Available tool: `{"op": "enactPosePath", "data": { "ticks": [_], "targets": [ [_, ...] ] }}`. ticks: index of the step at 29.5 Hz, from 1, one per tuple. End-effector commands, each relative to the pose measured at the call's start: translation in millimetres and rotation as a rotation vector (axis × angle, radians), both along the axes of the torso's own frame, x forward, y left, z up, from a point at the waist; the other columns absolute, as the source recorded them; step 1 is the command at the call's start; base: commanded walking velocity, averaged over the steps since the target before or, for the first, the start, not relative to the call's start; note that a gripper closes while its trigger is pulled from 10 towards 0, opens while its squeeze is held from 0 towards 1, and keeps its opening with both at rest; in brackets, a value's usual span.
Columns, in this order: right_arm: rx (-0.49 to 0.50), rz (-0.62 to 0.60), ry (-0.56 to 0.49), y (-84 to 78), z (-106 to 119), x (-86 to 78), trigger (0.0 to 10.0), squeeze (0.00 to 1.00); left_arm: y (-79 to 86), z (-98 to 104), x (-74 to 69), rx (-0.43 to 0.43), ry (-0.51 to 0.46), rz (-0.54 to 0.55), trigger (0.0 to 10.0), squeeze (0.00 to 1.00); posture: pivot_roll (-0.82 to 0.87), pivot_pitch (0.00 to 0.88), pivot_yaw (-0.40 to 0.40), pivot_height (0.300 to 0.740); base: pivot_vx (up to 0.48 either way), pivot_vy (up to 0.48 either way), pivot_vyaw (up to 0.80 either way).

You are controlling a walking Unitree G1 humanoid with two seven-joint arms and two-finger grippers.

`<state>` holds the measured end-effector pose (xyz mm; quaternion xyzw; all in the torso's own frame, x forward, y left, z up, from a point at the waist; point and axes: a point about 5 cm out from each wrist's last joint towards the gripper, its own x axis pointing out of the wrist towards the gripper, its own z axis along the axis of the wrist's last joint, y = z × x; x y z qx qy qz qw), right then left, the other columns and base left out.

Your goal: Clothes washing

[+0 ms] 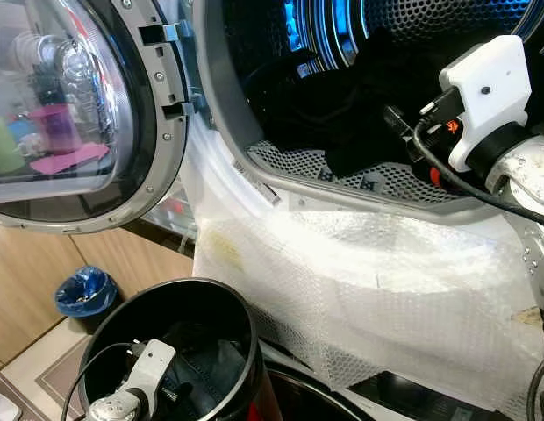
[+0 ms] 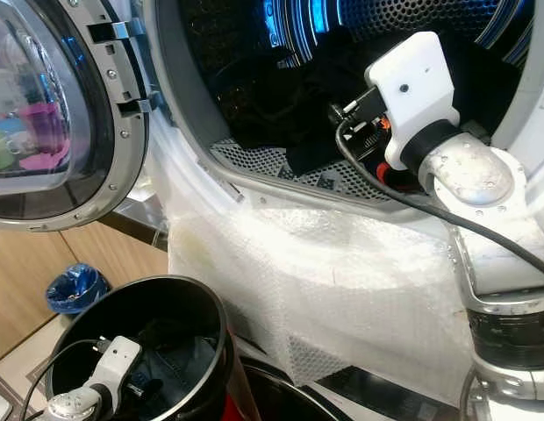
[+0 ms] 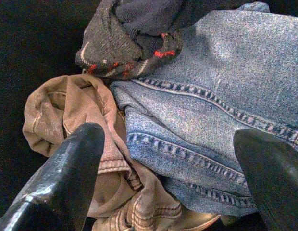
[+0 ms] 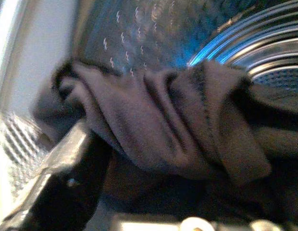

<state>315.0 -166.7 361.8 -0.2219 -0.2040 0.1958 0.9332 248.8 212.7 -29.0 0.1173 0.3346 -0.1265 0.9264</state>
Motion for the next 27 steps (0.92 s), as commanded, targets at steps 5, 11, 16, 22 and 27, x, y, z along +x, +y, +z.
{"op": "enactPosePath", "data": {
  "ticks": [5,11,16,22,27],
  "targets": [
    [0.016,0.324,-0.065,15.4,13,-40.7,10.0,0.00,-14.0,-38,-46.0,-0.031,0.206,0.016,10.0,0.00,-0.04,0.075,-0.041,0.740,0.000,0.000,0.00],
    [-0.092,0.545,-0.001,36.7,-8,-65.3,10.0,0.00,-15.1,-38,-46.2,-0.033,0.209,0.011,10.0,0.00,-0.04,0.076,-0.041,0.740,0.000,0.000,0.00],
    [-0.189,0.704,0.113,49.5,-35,-87.6,10.0,0.00,-14.9,-37,-45.4,-0.032,0.207,0.013,10.0,0.00,-0.04,0.076,-0.041,0.740,0.000,0.000,0.00],
    [-0.246,0.782,0.210,51.6,-57,-99.2,10.0,0.00,-16.0,-38,-45.1,-0.034,0.207,0.009,10.0,0.00,-0.04,0.075,-0.041,0.740,0.000,0.000,0.00],
    [-0.278,0.759,0.231,48.4,-61,-97.3,10.0,0.00,-16.2,-38,-45.1,-0.035,0.207,0.011,10.0,0.00,-0.04,0.074,-0.043,0.740,0.000,0.000,0.00]
  ]
}}
